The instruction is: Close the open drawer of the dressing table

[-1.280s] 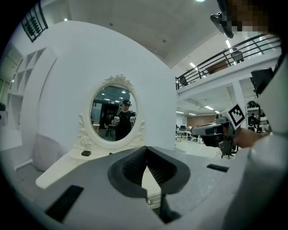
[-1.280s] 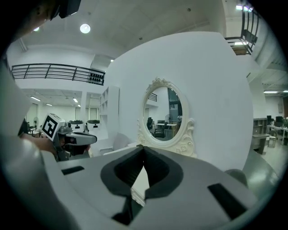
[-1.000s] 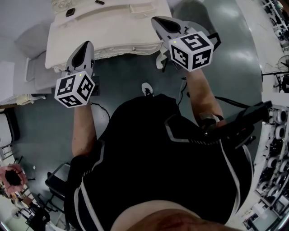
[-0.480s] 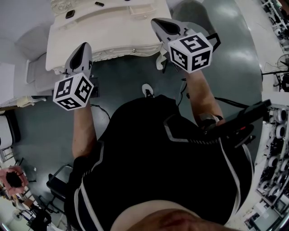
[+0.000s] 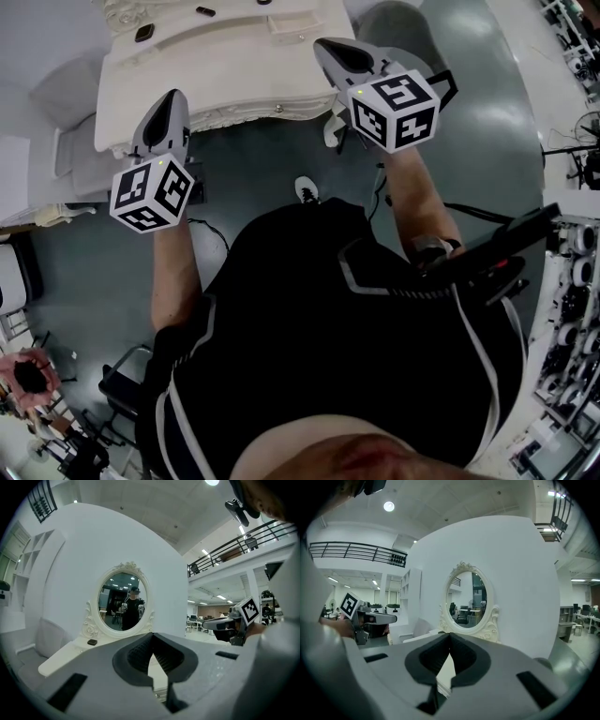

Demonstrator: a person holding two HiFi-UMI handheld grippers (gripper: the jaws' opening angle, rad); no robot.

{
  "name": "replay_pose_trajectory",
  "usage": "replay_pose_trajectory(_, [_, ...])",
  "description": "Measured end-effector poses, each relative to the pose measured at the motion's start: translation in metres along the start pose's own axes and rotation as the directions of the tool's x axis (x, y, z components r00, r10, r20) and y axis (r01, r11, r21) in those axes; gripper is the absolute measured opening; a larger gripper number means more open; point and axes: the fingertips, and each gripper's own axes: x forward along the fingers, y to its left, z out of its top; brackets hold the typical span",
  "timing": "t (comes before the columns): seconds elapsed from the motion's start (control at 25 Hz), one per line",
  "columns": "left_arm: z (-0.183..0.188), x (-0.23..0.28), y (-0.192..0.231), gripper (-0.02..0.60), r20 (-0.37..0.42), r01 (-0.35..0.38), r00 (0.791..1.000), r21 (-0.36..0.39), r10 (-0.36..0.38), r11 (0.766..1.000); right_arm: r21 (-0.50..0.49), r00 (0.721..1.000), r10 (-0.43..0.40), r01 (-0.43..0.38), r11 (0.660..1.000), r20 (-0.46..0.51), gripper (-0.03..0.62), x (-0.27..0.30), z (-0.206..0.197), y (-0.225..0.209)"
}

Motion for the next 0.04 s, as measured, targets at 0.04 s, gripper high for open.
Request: replay_pose_trajectory(0.04, [0.0002, -0.0001, 0.0006, 0.004, 0.001, -0.002, 1.000, 0.003, 0.002, 1.000, 0.001, 1.000, -0.001, 0.001, 1.000, 0.001, 0.003, 0.0007, 0.0001, -0.0001])
